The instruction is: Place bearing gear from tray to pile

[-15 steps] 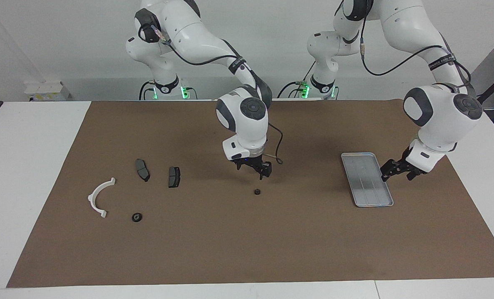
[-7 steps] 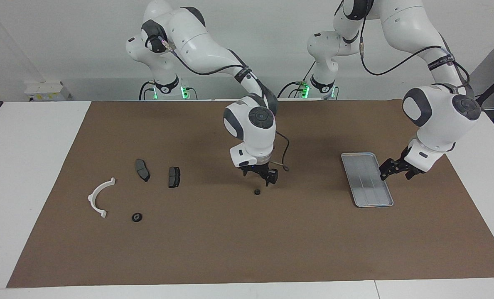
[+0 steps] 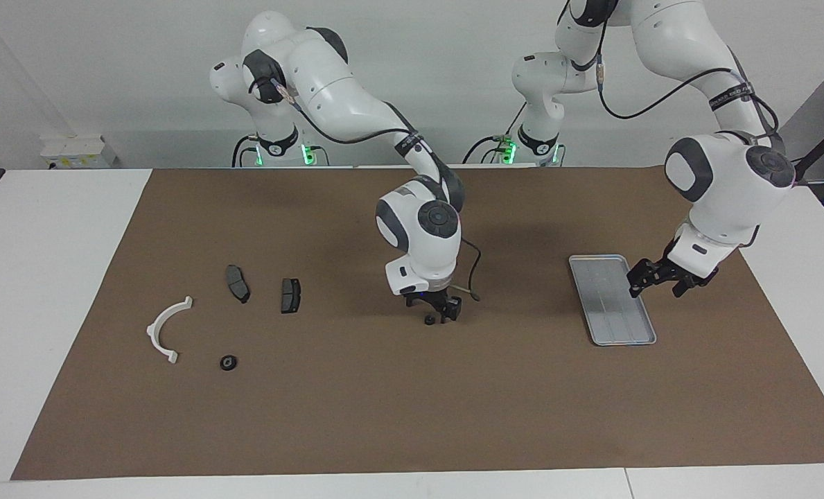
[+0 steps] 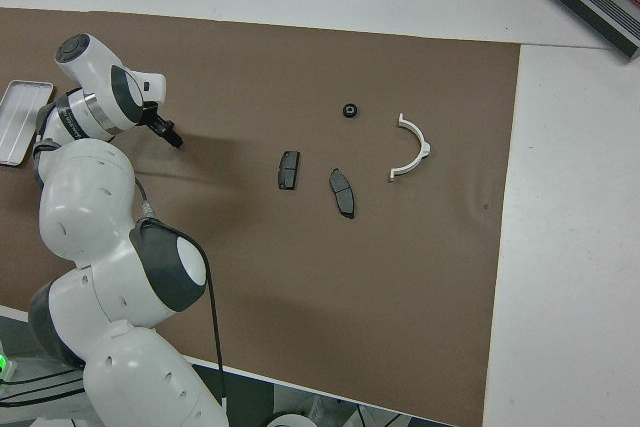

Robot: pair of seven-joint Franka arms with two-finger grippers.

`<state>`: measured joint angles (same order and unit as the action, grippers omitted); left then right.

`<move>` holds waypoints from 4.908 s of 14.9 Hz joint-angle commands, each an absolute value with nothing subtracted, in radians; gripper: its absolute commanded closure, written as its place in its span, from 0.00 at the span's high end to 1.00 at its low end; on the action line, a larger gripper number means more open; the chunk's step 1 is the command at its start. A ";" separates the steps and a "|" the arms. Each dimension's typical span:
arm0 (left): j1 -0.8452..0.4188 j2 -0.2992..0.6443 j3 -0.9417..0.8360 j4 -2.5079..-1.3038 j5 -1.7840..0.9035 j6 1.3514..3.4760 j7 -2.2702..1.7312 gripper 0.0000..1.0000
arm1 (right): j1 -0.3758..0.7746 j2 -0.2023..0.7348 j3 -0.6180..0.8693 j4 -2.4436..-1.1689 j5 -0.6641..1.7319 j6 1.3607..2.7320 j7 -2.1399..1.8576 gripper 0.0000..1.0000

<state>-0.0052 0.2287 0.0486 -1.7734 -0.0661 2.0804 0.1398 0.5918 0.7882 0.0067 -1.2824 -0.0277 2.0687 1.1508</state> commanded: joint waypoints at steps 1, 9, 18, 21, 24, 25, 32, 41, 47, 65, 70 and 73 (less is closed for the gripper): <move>-0.011 0.069 0.060 -1.920 -0.087 2.048 0.158 1.00 | 0.591 0.810 0.006 -1.256 -0.052 2.079 1.181 0.74; 0.000 -0.149 0.060 -1.993 -0.087 1.955 0.126 1.00 | 0.580 0.811 0.008 -1.252 -0.052 2.088 1.183 0.20; -0.014 -0.081 0.058 -1.675 -0.074 1.704 0.092 1.00 | 0.578 0.811 0.006 -1.233 -0.077 2.062 1.177 0.00; -0.014 -0.060 0.054 -1.628 -0.052 1.658 0.092 1.00 | 0.572 0.810 0.006 -1.194 -0.100 1.987 1.149 0.00; -0.014 -0.022 0.052 -1.551 -0.041 1.600 0.094 1.00 | 0.557 0.801 0.006 -1.170 -0.101 1.941 1.115 0.00; -0.014 -0.018 0.051 -1.548 -0.041 1.589 0.094 1.00 | 0.557 0.795 0.006 -1.170 -0.101 1.934 1.108 0.00; -0.015 -0.012 0.049 -1.546 -0.038 1.575 0.094 1.00 | 0.454 0.689 0.018 -1.144 -0.094 1.783 0.855 0.00; -0.014 0.020 0.034 -1.520 -0.014 1.600 0.095 1.00 | 0.250 0.600 0.018 -1.205 -0.081 1.736 0.454 0.00; -0.017 0.012 0.034 -1.552 -0.014 1.663 0.098 1.00 | 0.152 0.503 0.018 -1.507 -0.080 2.001 0.324 0.00; -0.015 -0.014 0.034 -1.597 -0.014 1.631 0.097 1.00 | 0.081 0.522 0.018 -1.749 -0.080 2.350 0.282 0.00; -0.015 -0.015 0.034 -1.600 -0.014 1.641 0.091 1.00 | 0.087 0.514 0.018 -1.741 -0.080 2.338 0.288 1.00; -0.017 -0.014 0.034 -1.600 -0.014 1.641 0.092 1.00 | 0.097 0.480 0.018 -1.740 -0.081 2.304 0.290 1.00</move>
